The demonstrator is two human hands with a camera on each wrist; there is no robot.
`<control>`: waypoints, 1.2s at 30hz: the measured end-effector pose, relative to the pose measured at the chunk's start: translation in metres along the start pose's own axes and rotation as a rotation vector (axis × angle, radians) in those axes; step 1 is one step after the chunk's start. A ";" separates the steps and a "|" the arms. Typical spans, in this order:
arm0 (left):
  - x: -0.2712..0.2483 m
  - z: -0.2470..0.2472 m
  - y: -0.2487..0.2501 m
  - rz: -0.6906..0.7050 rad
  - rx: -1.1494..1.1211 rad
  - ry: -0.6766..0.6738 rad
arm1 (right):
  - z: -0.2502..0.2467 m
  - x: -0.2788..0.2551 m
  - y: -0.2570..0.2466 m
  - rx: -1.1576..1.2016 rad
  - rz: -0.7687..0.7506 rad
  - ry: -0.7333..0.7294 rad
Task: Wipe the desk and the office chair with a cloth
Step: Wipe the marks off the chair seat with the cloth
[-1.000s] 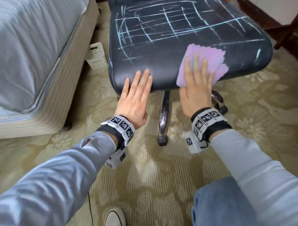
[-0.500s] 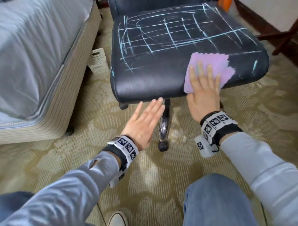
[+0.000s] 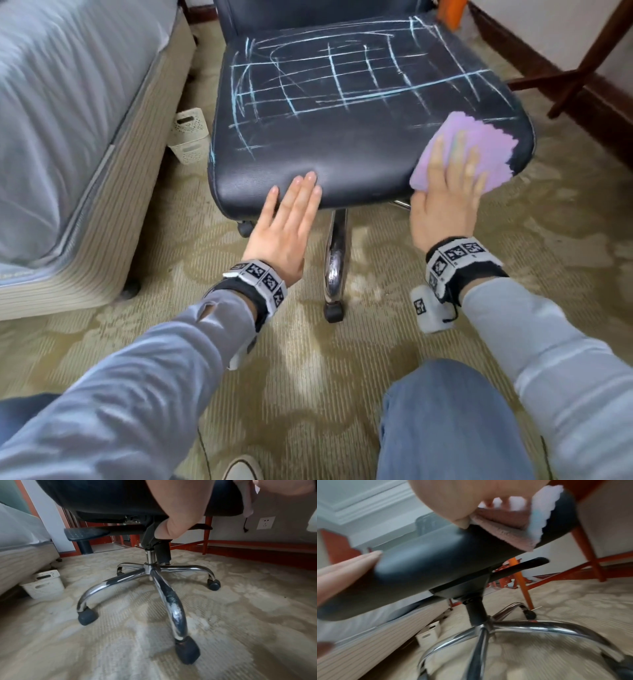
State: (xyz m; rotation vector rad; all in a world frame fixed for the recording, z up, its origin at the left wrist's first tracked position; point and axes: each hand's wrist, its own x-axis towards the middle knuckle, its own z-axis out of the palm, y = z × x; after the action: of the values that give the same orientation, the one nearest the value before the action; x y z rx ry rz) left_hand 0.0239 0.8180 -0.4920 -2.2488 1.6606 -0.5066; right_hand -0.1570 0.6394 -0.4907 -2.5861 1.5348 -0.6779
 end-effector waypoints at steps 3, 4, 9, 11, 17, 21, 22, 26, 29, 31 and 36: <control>0.006 -0.004 0.026 -0.075 -0.099 0.013 | 0.008 -0.016 -0.044 -0.067 -0.219 -0.029; 0.010 -0.006 0.033 -0.083 -0.142 0.031 | 0.011 -0.022 -0.058 -0.075 -0.309 -0.056; 0.018 -0.006 0.033 -0.061 -0.257 0.055 | 0.007 -0.019 -0.038 -0.123 -0.366 -0.050; 0.017 0.000 0.023 -0.040 -0.199 0.044 | 0.000 -0.012 -0.005 -0.047 -0.149 -0.008; 0.017 0.000 0.026 -0.093 -0.197 0.009 | 0.001 -0.012 -0.004 -0.114 -0.128 -0.001; 0.027 -0.009 0.046 -0.068 -0.312 0.092 | 0.013 -0.026 -0.030 -0.128 -0.409 -0.090; 0.031 -0.012 0.050 -0.031 -0.298 0.087 | 0.010 -0.024 -0.025 -0.158 -0.427 -0.091; 0.038 -0.015 0.056 -0.015 -0.258 0.032 | -0.005 -0.007 0.027 0.040 -0.081 0.028; 0.038 -0.014 0.058 -0.021 -0.217 0.019 | -0.009 0.004 0.046 0.165 0.116 0.052; 0.039 -0.016 0.062 -0.044 -0.214 0.018 | -0.011 0.003 0.031 0.111 0.038 0.035; 0.040 -0.018 0.064 -0.061 -0.207 -0.005 | -0.003 -0.008 -0.001 0.069 -0.300 -0.030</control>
State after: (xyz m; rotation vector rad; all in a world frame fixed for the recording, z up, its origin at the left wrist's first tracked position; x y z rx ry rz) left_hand -0.0279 0.7606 -0.4998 -2.4506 1.7174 -0.3568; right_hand -0.1601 0.6472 -0.4907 -2.7865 1.1030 -0.6958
